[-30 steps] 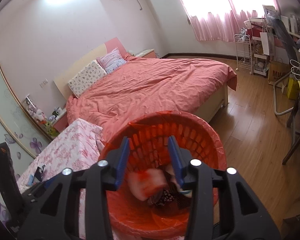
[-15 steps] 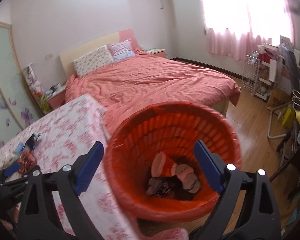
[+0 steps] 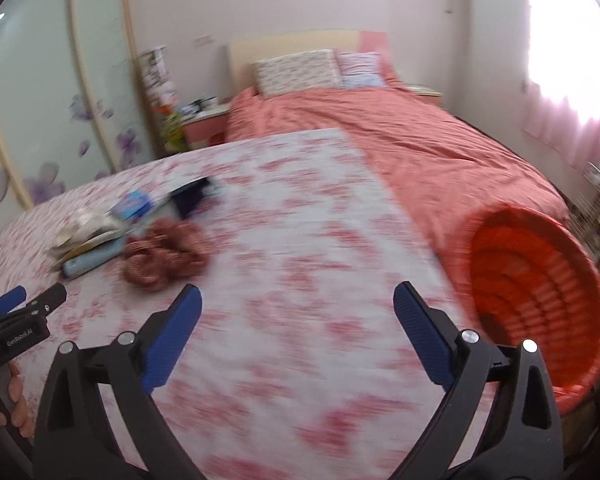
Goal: Collect trash
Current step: 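Return to the bed and grasp the brown plaid scrunchie with the right tool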
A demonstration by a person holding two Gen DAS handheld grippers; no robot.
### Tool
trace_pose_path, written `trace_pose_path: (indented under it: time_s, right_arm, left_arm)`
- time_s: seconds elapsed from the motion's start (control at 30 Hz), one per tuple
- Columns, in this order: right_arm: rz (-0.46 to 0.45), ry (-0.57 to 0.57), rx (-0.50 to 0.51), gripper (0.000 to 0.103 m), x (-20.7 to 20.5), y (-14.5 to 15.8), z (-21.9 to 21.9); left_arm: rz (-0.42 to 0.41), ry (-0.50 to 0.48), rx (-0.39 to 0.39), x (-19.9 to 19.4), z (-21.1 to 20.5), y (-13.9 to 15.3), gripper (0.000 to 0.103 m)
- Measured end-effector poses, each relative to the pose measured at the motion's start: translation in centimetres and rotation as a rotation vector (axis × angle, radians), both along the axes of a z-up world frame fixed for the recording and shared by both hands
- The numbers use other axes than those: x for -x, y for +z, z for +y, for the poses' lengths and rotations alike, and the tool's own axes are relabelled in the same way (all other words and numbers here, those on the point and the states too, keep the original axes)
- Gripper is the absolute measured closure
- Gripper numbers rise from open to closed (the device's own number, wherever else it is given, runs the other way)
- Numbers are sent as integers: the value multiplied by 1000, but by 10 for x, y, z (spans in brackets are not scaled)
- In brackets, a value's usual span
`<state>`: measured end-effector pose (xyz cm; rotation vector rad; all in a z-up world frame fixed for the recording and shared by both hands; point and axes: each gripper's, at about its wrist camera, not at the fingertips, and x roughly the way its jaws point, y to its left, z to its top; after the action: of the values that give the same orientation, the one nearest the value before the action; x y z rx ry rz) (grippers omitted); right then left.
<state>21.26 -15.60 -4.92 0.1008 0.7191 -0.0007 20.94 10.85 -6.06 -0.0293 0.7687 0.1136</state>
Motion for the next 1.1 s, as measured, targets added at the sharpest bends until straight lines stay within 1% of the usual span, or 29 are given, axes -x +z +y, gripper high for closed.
trace_pose_path:
  time_s: [0.1,0.23,0.43,0.53,0.6,0.67,0.7,0.77,0.8,0.87,0.97,1.1]
  right_arm:
    - [22,68,-14,8,-20,-5,38]
    - [50,106,-42,8,-43,-12,69]
    - [113,79,-92,8,-77,-24,96]
    - [154,78,-74,8,-88,-32,103]
    - [166,74,-34,10,-91,-36,108]
    - [179,88,11,19,-93,-40,112]
    - [177,90,13,23,-92,-39,112]
    - [163,92,11,42,-89,-37,109]
    - [161,96,15,47,-89,-37,108]
    - [154,105,14,62,-87,-36,104]
    - [148,105,3,71,-82,-35,94]
    - [141,68,17,73,-74,-34,76]
  left_arm:
    - [-8,37,23,2,28,-1,6]
    - [-4,66,55,3,45,-4,6]
    - [12,85,78,-1,62,-12,6]
    - [19,84,84,-3,63,-14,6]
    - [22,80,85,-4,62,-15,6]
    - [25,73,88,-6,61,-17,6]
    - [26,69,89,-6,60,-17,6]
    - [26,60,89,-9,58,-18,6]
    - [25,56,88,-9,56,-18,6]
    - [22,49,90,-11,55,-17,6]
    - [16,48,98,-15,55,-14,6]
    - [11,52,110,-19,53,-10,6]
